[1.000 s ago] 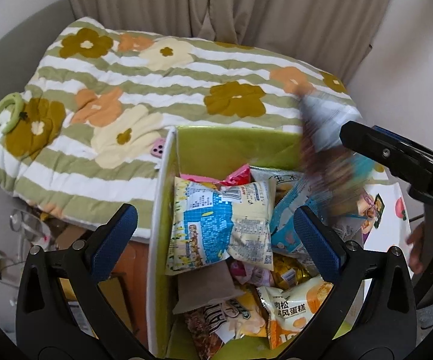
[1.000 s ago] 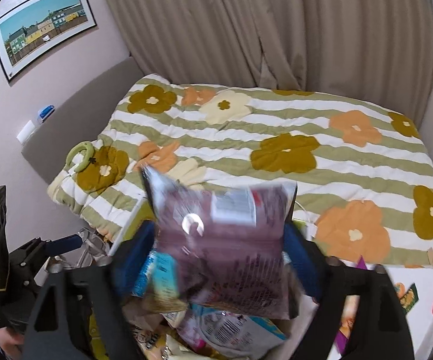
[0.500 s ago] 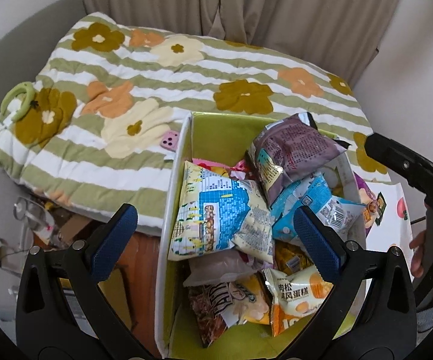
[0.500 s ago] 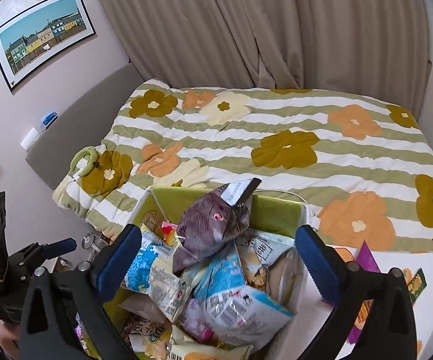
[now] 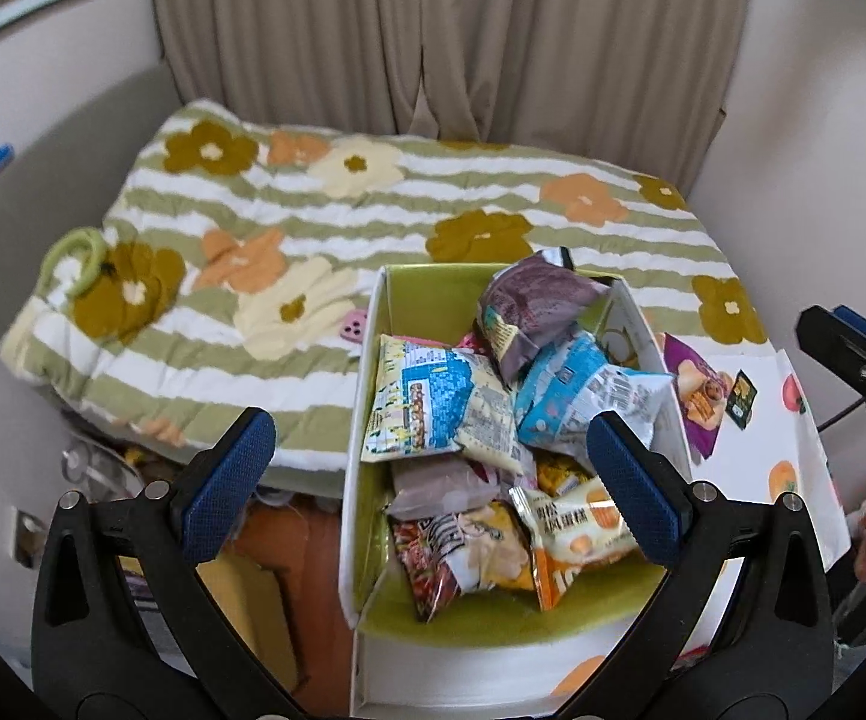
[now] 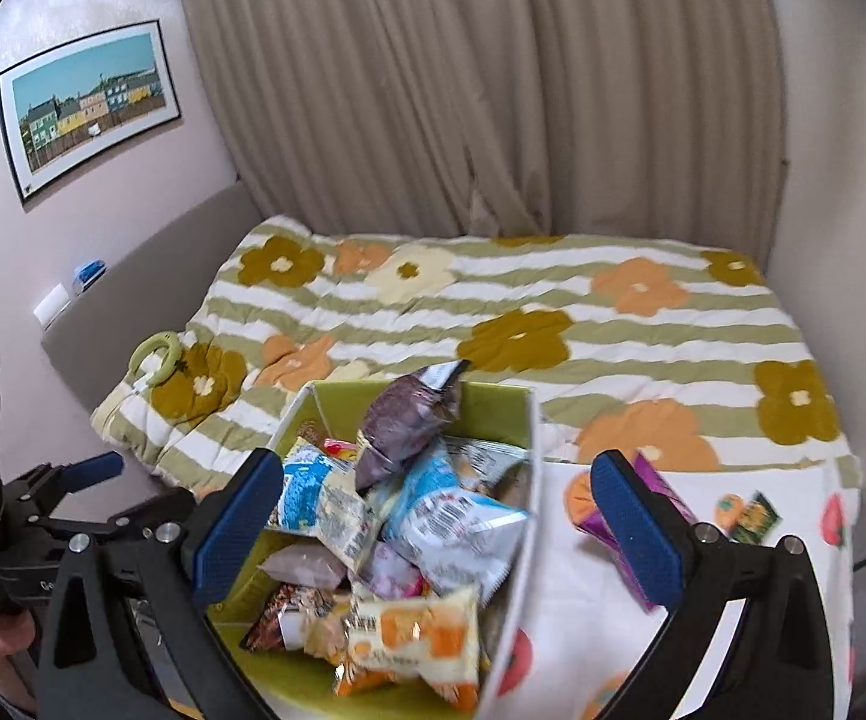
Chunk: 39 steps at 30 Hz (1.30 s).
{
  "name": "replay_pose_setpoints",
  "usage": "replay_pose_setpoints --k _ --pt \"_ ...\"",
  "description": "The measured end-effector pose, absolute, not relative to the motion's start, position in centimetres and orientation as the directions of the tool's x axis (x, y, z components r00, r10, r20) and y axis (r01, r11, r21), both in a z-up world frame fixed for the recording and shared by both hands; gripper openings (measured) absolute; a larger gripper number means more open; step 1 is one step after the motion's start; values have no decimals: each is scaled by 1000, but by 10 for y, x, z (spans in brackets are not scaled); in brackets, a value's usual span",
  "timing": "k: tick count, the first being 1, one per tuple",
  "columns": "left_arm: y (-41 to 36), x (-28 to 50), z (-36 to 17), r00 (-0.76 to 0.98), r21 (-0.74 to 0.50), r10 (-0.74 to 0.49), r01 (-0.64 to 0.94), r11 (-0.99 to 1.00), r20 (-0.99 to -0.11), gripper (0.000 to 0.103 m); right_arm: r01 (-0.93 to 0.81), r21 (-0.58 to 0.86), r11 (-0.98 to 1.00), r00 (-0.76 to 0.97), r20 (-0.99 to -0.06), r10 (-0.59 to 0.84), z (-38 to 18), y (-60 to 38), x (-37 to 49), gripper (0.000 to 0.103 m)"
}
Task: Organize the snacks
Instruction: 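Move both tools back toward the last snacks on the sheet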
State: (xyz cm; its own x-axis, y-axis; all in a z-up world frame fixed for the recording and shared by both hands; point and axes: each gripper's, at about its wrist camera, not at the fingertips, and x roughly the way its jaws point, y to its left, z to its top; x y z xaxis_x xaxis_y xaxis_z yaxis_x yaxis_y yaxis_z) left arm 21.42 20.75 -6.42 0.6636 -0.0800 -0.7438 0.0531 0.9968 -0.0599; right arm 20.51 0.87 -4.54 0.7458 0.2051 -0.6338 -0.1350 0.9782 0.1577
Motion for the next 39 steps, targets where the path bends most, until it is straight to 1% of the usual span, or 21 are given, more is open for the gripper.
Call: replay_pose_setpoints --k 3,7,12,17,20,25,29,33,35,37,39 --pt "197 191 -54 701 -55 -95 80 995 -706 103 -67 136 988 775 -617 137 -39 -3 172 102" --pt "179 174 -50 715 -85 -169 153 985 -679 103 37 92 995 782 -623 29 -39 -19 134 102" --pt "137 168 -53 693 -95 -248 252 963 -677 103 165 42 985 781 -615 -105 -39 -48 87 102" --pt "95 164 -58 669 -105 -294 309 945 -683 103 250 0 968 754 -627 -194 -42 -83 66 102" --pt "68 167 -61 661 -99 -301 326 940 -688 103 277 7 961 739 -641 -209 -47 -109 62 102" --pt "7 185 -69 660 -61 -295 353 934 -691 103 278 39 960 729 -659 -185 -57 -156 69 102" --pt "-48 213 -87 607 -35 -278 380 924 -745 103 255 67 965 698 -703 -136 -68 -199 86 102" --pt "-98 242 -115 557 -9 -253 402 916 -791 103 210 43 977 664 -739 -111 -82 -233 108 102" --pt "-118 257 -128 538 41 -217 427 904 -814 103 193 44 980 650 -754 -94 -91 -250 120 102" --pt "-142 280 -148 517 137 -146 470 872 -843 103 175 54 983 636 -768 -71 -102 -265 133 102" --pt "-158 300 -169 473 193 -83 507 840 -877 103 166 55 985 621 -781 -62 -113 -276 146 102"
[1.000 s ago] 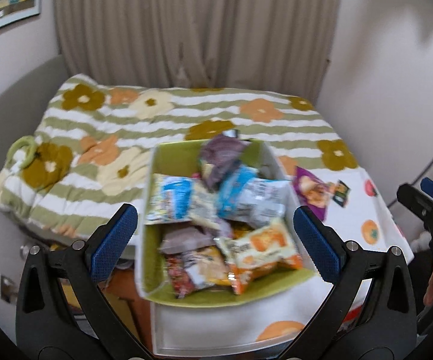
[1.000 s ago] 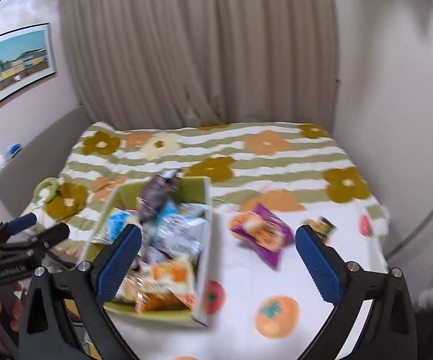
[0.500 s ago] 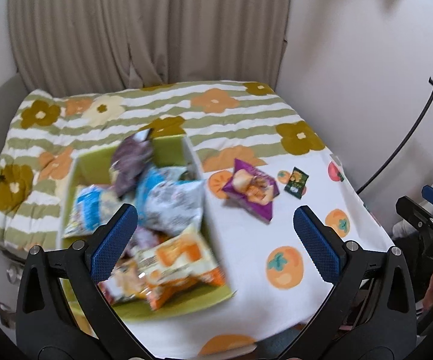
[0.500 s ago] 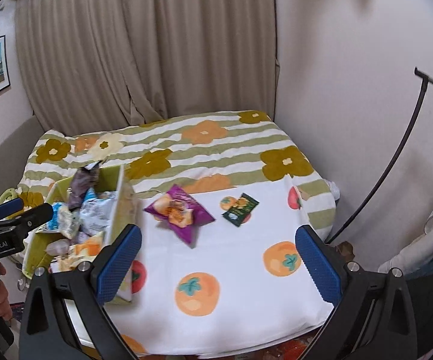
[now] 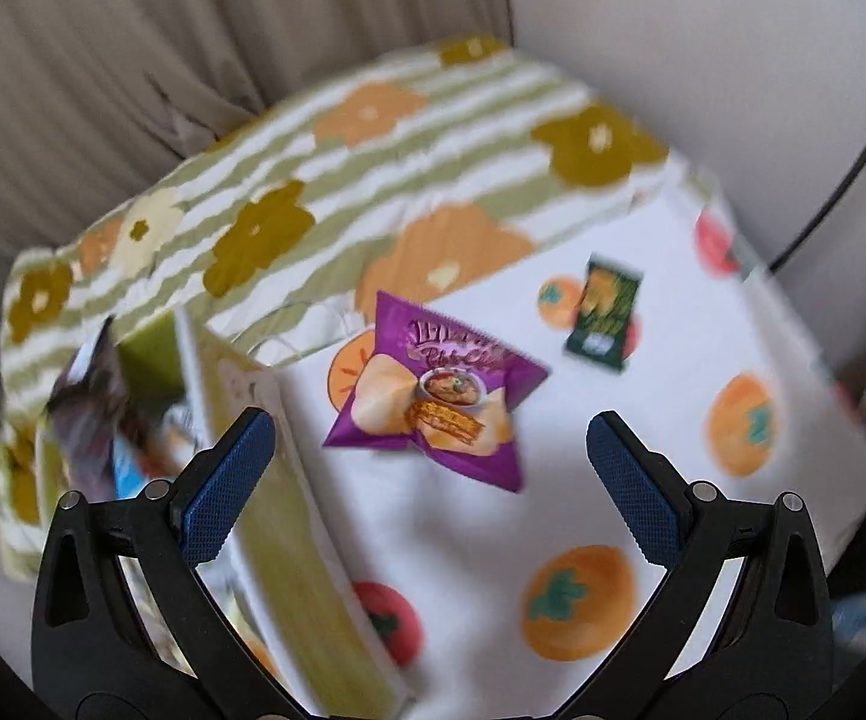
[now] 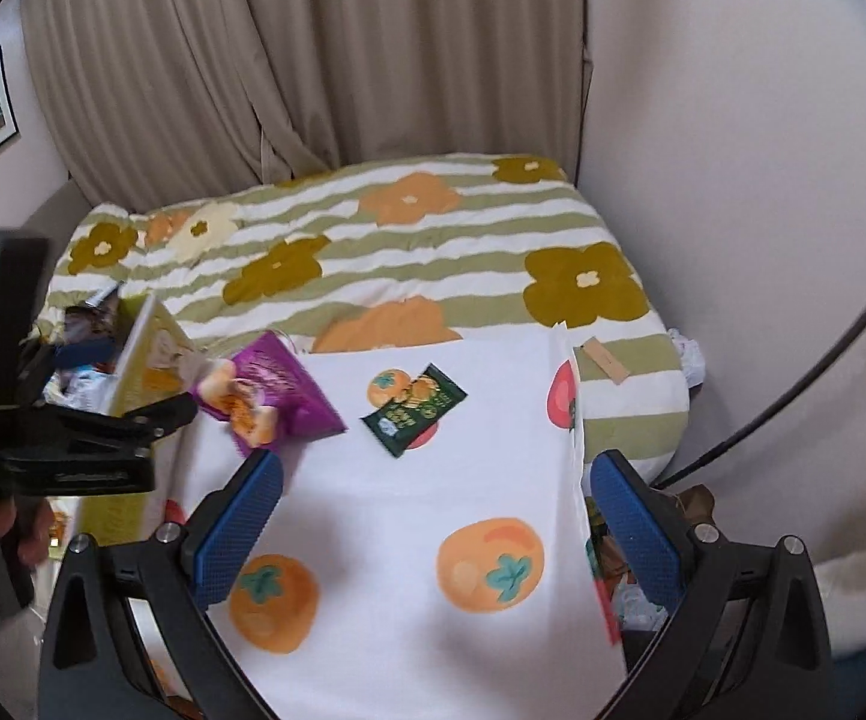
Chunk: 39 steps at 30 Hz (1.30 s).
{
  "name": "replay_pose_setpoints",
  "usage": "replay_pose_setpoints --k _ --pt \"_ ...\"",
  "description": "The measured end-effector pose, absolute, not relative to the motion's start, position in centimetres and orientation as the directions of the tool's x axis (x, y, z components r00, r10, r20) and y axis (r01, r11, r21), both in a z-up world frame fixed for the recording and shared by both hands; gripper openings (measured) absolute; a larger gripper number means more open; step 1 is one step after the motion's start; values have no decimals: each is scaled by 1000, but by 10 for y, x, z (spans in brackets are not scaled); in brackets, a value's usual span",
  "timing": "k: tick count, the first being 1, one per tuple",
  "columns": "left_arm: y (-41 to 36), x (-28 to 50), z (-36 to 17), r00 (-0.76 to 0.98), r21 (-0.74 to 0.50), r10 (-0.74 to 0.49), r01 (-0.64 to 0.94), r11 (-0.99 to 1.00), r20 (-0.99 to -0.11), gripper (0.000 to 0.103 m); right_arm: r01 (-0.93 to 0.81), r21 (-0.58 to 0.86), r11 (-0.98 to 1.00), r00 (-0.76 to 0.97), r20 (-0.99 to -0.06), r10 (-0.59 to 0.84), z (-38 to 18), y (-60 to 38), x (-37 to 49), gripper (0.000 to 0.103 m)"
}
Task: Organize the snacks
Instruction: 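Move both tools back toward the last snacks on the sheet, then grasp the purple chips bag with the left tool while the right tool grasps the green packet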
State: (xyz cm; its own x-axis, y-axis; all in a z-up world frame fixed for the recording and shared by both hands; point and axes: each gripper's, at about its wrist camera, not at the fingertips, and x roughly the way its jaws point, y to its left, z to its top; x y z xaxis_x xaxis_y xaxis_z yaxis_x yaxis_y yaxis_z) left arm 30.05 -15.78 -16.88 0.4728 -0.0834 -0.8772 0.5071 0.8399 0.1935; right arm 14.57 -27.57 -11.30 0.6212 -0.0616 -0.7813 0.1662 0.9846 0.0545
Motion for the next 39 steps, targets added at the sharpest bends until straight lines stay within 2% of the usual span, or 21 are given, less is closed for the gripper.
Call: replay_pose_setpoints --k 5,12,23,25,27,28,30,37,39 --pt "-173 343 -214 356 185 -23 539 822 -934 103 186 88 979 582 -812 -38 -151 -296 184 102" --pt "-177 373 -253 272 172 24 537 826 -962 103 237 153 959 538 -843 2 -201 -304 232 102" --pt "-182 395 -284 178 82 -15 526 846 -984 102 267 153 952 488 -873 4 -249 -297 277 102" --pt "-182 395 -290 158 59 -29 523 850 -987 96 279 153 948 482 -876 0 -255 -297 280 102" --pt "-184 392 -294 153 56 -30 527 848 -988 94 292 155 944 475 -880 -3 -260 -297 282 102" --pt "-185 391 -295 148 48 -36 532 845 -988 88 298 154 942 470 -883 -4 -262 -298 283 102" --pt "-186 388 -295 135 26 -55 534 845 -989 83 308 150 940 466 -885 -12 -266 -297 286 102" --pt "-177 385 -291 144 -1 -83 497 868 -986 78 343 154 927 452 -892 -20 -277 -296 294 101" --pt "-172 385 -291 142 -1 -77 470 883 -987 78 347 139 927 446 -894 -33 -281 -292 295 97"
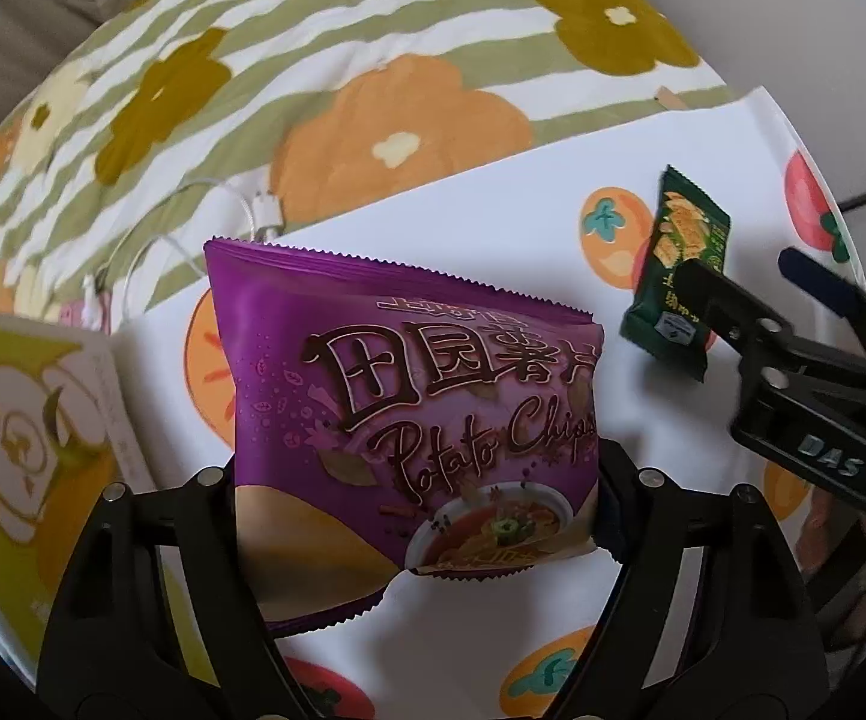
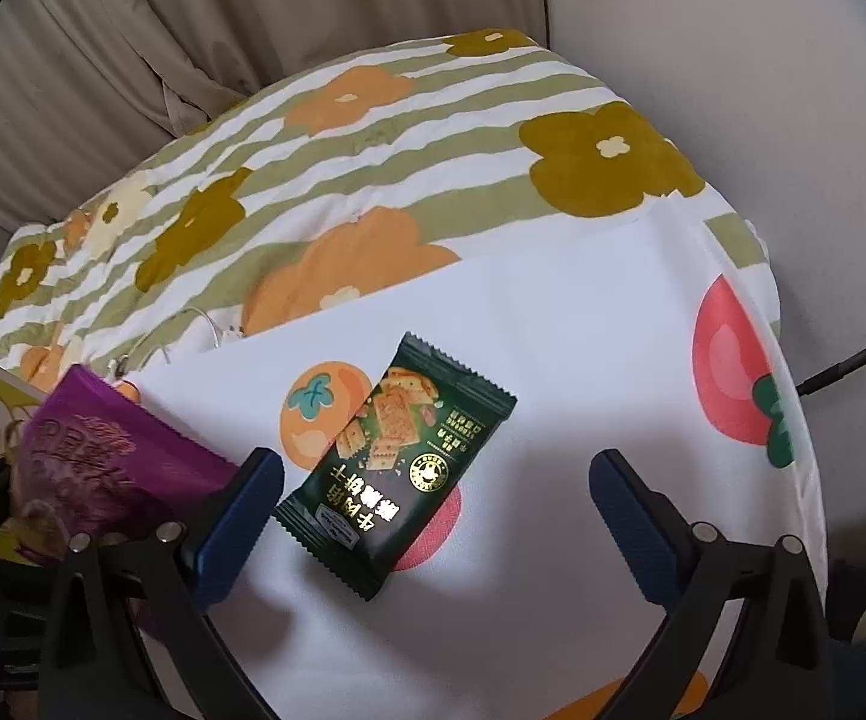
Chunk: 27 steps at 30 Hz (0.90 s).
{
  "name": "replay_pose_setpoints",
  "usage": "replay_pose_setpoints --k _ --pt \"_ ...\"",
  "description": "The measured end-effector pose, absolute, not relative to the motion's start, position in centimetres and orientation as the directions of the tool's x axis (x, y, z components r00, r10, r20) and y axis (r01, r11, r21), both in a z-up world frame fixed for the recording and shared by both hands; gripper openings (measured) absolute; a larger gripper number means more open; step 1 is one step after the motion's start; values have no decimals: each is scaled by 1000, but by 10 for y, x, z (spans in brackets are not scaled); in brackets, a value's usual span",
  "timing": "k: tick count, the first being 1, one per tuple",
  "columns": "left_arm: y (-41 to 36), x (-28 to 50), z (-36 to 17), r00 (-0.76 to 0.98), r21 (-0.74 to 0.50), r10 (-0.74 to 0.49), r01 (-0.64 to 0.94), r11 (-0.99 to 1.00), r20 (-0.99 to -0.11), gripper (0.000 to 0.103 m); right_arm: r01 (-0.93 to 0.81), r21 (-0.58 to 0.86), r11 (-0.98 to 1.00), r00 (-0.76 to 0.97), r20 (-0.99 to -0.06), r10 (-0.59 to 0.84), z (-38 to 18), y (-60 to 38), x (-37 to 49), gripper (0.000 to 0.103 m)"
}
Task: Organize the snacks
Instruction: 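Grasp the purple chips bag with the left tool while the right tool grasps the green packet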
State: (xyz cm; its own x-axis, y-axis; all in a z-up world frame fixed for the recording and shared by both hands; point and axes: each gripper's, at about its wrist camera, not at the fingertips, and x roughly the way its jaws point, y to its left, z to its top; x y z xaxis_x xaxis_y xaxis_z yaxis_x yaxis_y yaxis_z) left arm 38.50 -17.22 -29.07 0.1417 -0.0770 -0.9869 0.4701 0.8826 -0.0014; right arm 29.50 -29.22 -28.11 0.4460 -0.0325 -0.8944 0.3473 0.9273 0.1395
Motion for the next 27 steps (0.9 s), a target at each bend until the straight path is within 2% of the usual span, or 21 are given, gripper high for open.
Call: replay_pose_setpoints --k 3,8,16,27 --pt "-165 383 -290 158 16 -58 432 902 -986 78 366 139 920 438 -898 -39 -288 -290 295 90" --pt "-150 379 -289 147 -14 -76 383 924 -986 78 368 116 922 443 -894 -64 -293 -280 299 87" --pt "-144 379 -285 160 -31 -95 364 931 -982 78 310 31 950 451 -884 -118 -294 -265 306 60" --pt "-141 373 -285 173 -37 -103 348 937 -980 78 265 19 964 502 -856 -121 -294 -259 293 46"
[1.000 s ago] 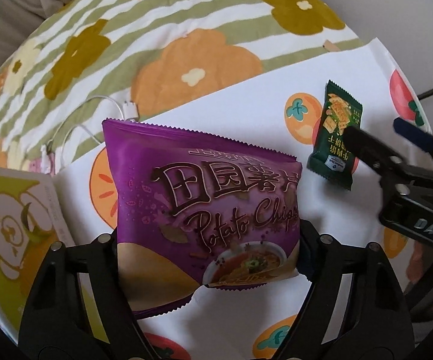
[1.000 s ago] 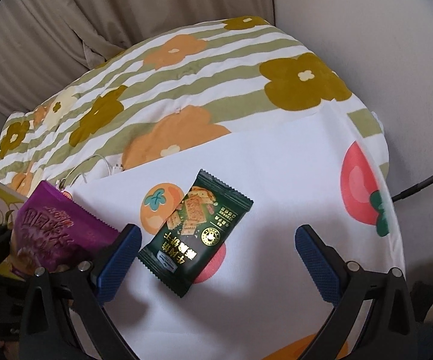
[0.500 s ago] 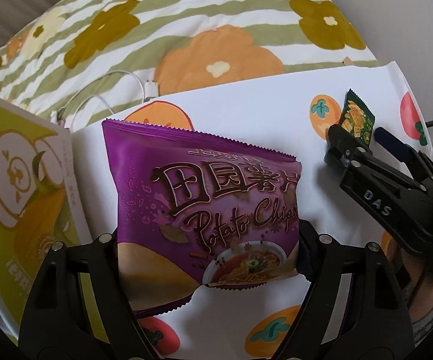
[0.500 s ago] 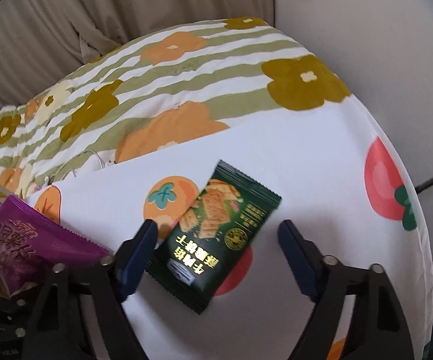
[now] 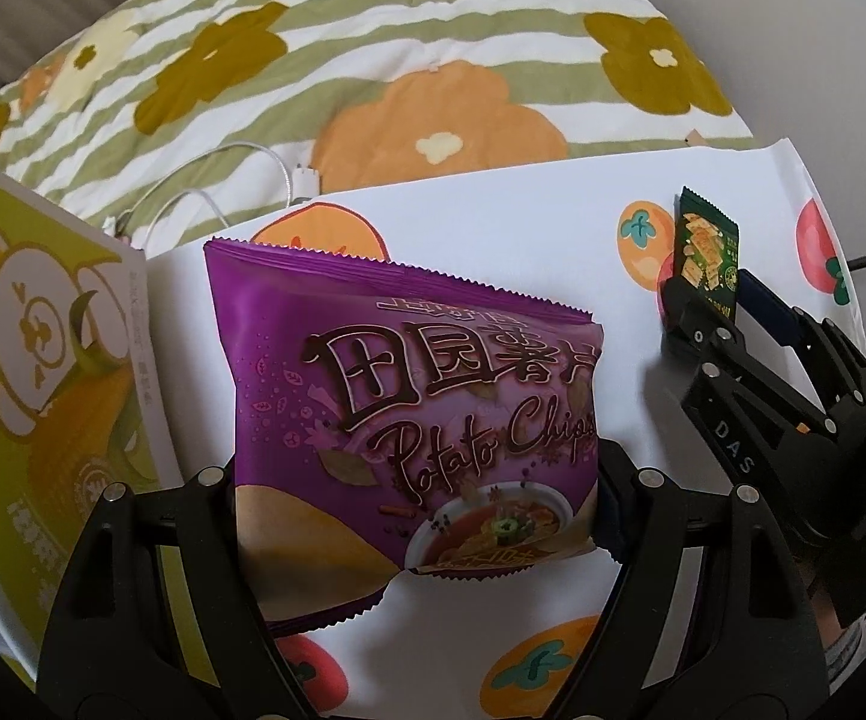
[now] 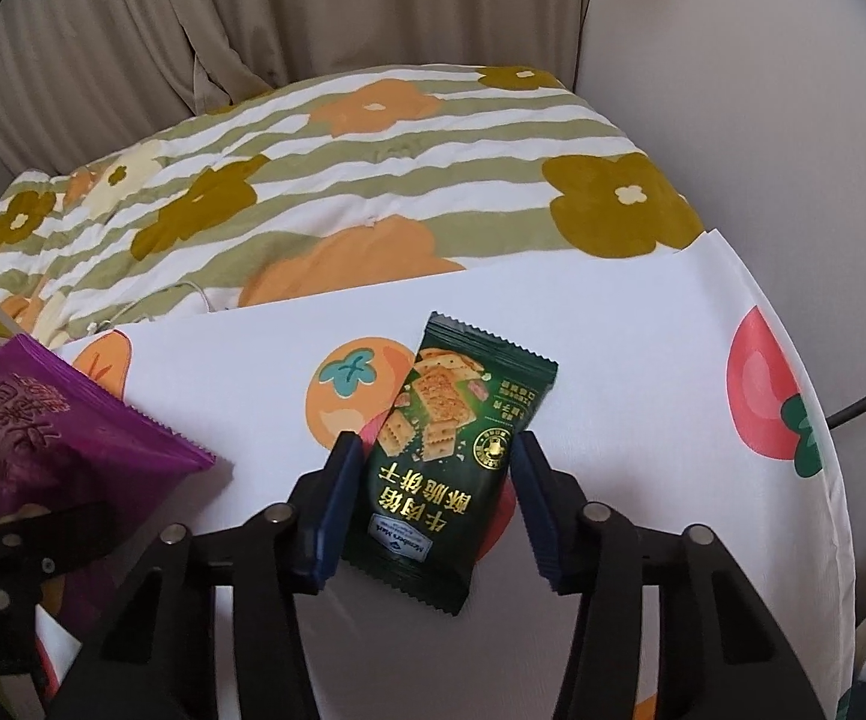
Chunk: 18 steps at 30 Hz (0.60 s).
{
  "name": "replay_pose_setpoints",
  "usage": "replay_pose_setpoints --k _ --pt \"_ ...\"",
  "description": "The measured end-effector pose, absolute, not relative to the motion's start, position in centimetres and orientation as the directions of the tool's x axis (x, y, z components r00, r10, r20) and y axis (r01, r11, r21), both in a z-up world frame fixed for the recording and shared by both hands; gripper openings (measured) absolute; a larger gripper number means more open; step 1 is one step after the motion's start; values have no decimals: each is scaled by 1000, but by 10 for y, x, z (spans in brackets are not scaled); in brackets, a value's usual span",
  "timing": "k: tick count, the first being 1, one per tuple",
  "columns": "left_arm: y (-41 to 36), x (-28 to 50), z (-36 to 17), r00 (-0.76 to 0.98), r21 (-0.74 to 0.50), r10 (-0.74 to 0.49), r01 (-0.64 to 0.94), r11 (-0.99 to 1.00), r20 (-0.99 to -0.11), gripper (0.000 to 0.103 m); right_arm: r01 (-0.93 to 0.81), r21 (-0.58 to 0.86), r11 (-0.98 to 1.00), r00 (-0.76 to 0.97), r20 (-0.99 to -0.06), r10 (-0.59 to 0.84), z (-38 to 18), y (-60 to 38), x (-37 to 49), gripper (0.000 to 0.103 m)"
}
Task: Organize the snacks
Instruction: 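Grasp the purple chips bag with the left tool while the right tool grasps the green packet, then carry both snacks into the yellow-green box and open both tools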
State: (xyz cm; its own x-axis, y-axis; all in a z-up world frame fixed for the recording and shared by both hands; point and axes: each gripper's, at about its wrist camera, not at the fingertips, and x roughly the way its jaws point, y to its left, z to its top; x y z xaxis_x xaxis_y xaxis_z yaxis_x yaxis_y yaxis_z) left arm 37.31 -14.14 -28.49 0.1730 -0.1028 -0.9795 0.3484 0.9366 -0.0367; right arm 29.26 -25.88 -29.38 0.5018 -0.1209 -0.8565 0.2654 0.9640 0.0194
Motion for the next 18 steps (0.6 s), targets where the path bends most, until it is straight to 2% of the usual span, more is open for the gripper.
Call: replay_pose_setpoints --k 7,18 --pt "-143 366 -268 211 -39 -116 337 941 -971 78 255 57 965 534 -841 -91 -278 -263 283 43" --pt "-133 332 -184 363 -84 -184 273 958 -913 78 154 102 983 659 -752 -25 -184 -263 257 43"
